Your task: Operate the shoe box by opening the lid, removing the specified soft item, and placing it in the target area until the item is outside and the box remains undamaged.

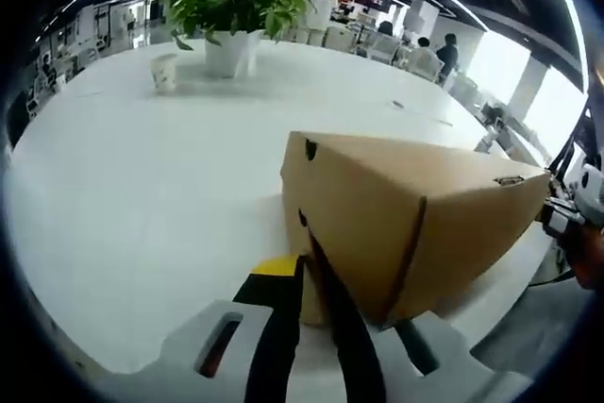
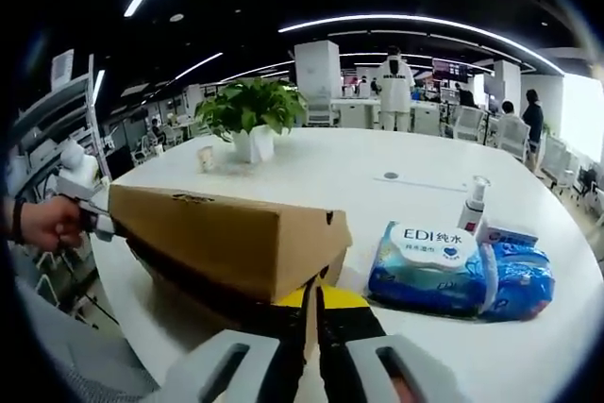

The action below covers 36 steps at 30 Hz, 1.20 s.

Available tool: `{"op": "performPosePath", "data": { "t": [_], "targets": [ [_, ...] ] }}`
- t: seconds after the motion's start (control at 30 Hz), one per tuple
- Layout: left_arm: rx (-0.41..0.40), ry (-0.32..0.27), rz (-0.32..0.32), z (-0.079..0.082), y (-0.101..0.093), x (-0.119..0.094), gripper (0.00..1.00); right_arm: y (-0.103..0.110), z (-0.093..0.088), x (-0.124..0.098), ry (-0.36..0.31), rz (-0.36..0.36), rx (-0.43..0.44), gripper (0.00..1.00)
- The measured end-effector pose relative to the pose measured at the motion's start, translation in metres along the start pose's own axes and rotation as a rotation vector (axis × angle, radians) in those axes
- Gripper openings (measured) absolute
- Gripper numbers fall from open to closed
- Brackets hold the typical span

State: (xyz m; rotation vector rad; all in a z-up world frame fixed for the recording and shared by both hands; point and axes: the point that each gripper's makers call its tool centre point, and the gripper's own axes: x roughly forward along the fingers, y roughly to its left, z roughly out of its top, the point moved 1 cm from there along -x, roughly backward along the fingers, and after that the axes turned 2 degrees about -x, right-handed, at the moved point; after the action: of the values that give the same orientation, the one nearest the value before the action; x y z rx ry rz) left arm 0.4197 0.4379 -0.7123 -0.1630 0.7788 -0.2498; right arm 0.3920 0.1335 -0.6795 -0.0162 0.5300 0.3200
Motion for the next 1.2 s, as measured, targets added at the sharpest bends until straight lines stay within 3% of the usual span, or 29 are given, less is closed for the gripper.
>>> {"op": "performPosePath", "data": {
  "t": [0.63, 1.2],
  "targets": [
    [0.123, -0.037, 0.022, 0.003, 0.005, -0.024, 0.11, -0.002, -0.003, -0.004, 0.004, 0.005, 0.003, 0.0],
    [0.132, -0.044, 0.026, -0.008, 0.011, -0.038, 0.1, -0.001, -0.018, -0.005, 0.036, 0.008, 0.0, 0.0]
  ]
}}
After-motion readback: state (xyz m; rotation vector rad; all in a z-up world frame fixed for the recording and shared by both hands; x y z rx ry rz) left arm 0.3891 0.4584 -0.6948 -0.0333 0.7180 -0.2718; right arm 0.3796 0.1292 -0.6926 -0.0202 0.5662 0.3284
